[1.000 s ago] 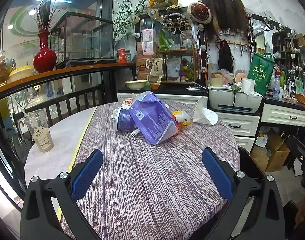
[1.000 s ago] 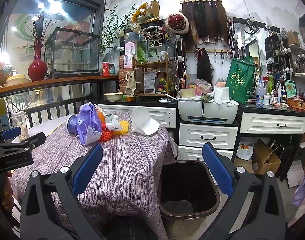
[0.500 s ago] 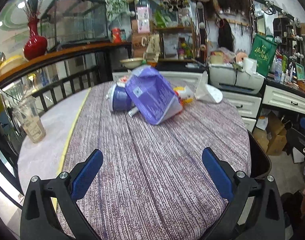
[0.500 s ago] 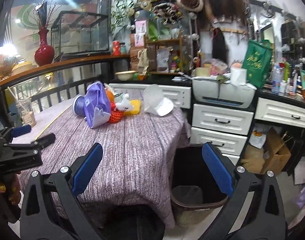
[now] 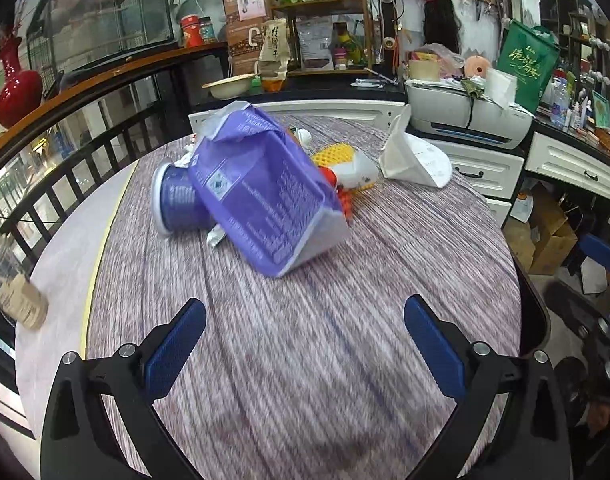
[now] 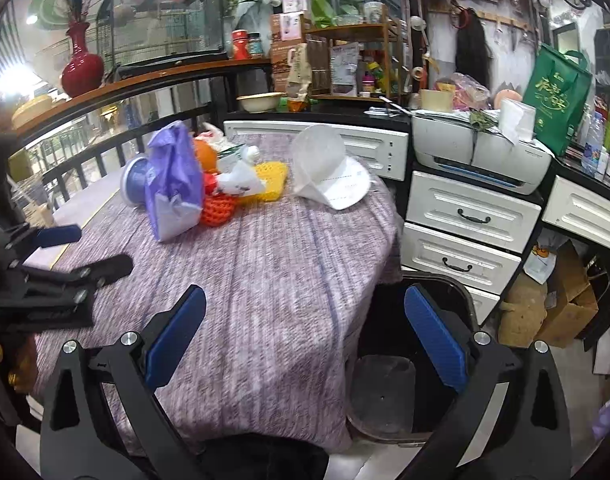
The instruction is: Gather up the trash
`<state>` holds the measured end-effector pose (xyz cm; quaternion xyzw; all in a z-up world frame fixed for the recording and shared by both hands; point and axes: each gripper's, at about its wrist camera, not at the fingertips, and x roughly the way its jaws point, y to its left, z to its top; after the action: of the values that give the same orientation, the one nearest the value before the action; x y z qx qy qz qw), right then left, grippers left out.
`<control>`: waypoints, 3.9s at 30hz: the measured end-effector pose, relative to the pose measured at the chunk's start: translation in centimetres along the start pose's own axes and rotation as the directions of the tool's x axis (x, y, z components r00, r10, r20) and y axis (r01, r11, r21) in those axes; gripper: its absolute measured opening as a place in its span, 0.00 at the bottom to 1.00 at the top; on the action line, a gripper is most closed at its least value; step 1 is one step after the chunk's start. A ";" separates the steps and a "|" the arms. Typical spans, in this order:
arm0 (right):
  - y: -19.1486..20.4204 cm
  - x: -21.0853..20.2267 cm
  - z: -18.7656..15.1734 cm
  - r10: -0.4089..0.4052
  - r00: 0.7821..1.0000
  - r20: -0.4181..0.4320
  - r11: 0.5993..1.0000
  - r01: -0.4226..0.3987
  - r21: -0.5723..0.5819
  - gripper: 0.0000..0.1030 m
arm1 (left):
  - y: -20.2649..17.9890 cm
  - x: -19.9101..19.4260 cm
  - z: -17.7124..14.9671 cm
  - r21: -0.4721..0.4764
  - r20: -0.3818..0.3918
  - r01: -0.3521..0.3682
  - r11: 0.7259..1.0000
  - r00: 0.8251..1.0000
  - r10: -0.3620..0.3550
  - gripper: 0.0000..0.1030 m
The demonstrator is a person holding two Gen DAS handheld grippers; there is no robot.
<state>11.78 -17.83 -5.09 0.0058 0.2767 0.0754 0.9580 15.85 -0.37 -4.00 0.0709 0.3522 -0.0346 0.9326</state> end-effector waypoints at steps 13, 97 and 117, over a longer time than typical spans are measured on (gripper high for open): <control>-3.2 0.7 -0.7 -0.040 0.999 -0.022 0.996 0.041 0.077 0.95 | -0.1 6.2 4.6 -0.077 -0.109 -0.040 0.996 0.994 0.031 0.63; -10.4 5.8 1.5 -0.022 0.998 -0.065 0.994 0.029 0.109 0.27 | -8.3 -5.1 -0.1 0.044 0.126 0.245 0.968 0.960 -0.249 0.32; -16.1 15.3 -8.7 -0.121 0.938 -0.324 0.943 0.211 0.259 0.75 | -17.1 -3.0 -0.4 0.194 0.022 0.327 0.925 0.941 -0.338 0.32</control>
<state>22.23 -31.78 -21.41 0.1109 0.4282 -0.0478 0.8956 11.37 -17.20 -4.12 0.0966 0.3285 -0.2272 0.9117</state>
